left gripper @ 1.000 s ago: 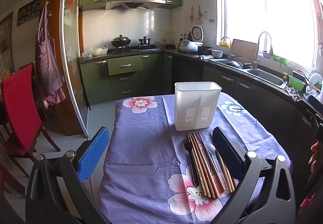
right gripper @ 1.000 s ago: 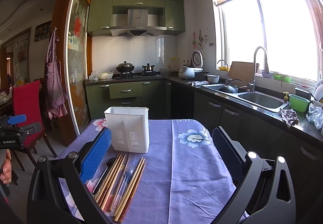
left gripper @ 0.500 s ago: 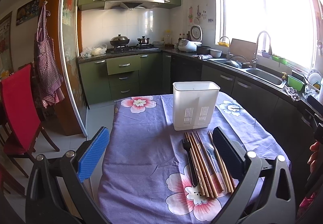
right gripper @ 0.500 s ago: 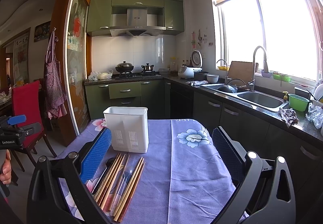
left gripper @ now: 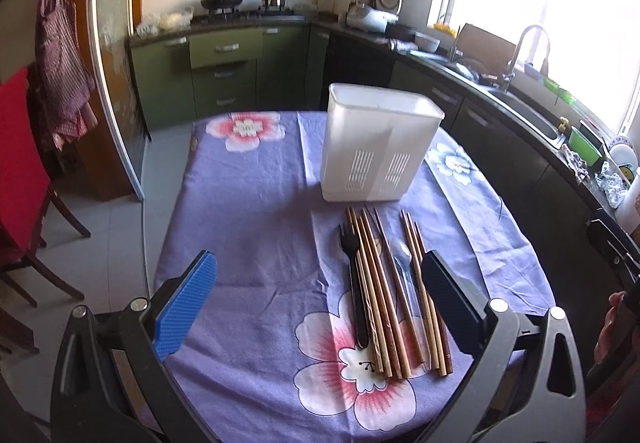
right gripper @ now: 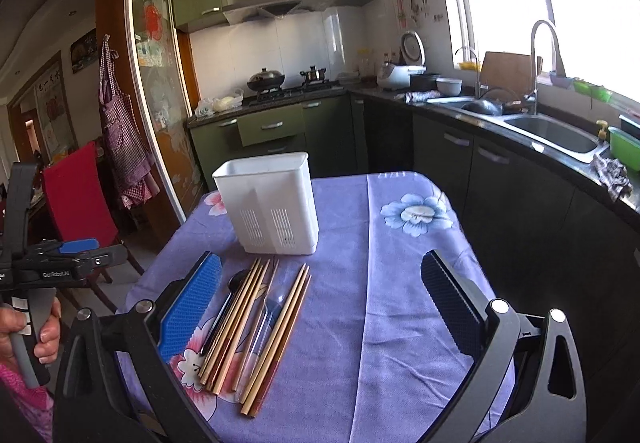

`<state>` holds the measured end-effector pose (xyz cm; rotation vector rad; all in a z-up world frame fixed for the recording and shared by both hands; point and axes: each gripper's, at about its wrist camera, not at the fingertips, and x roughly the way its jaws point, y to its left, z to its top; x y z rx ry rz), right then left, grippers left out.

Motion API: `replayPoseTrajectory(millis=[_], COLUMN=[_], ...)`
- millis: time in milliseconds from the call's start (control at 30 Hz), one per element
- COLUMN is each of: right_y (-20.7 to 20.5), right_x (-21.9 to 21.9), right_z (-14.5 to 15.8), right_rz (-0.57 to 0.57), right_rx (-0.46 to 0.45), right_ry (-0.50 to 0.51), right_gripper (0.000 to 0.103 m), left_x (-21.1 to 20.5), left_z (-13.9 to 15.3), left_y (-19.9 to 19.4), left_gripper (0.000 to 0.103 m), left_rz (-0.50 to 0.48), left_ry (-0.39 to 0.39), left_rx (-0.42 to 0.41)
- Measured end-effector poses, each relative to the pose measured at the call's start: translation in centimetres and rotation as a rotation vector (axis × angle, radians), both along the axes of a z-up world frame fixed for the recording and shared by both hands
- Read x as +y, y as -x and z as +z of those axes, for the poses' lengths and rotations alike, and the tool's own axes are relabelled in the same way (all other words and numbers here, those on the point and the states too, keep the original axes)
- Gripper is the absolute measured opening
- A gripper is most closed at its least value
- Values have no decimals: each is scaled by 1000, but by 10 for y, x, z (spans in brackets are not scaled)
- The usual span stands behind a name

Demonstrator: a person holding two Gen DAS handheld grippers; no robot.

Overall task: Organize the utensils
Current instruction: 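Lower the left gripper onto the black fork and close on it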

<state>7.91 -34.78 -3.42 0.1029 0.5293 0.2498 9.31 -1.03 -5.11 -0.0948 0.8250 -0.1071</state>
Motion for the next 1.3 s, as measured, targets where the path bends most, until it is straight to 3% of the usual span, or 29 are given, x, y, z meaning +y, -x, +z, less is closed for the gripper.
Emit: replayPoseTrajectory(millis=[133,233,433,567,900,1033,1300], right_y=[-25,-36,-43,-49,-55,-55,-62], right_x=[-5,-6,-4,-4,0,1,11], right_z=[-17,-26,-37,-44,-50,-50,-54], right_rz=[14,13,25,27,32,33,70], right_rx=[91,120,137,157,173,174,202], right_ry=[1,7,17,10,19,21,20], right_gripper=[99,99,99,98,99,99,99], left_x=[-21,-39,-41,-39,-39,-41,-38], left_z=[-33,-60,-101,-111,-128,-131,-132], left_y=[-35,-58,-94,-109,-145,-149,-150], left_gripper=[95,74,51,34,31,18,9], left_rz=[-53,-89,-72,-63,-52,-64,-85], left_ry=[40,24,93,131,133,115,105], left_rx=[173,283,456,487,527,529,523])
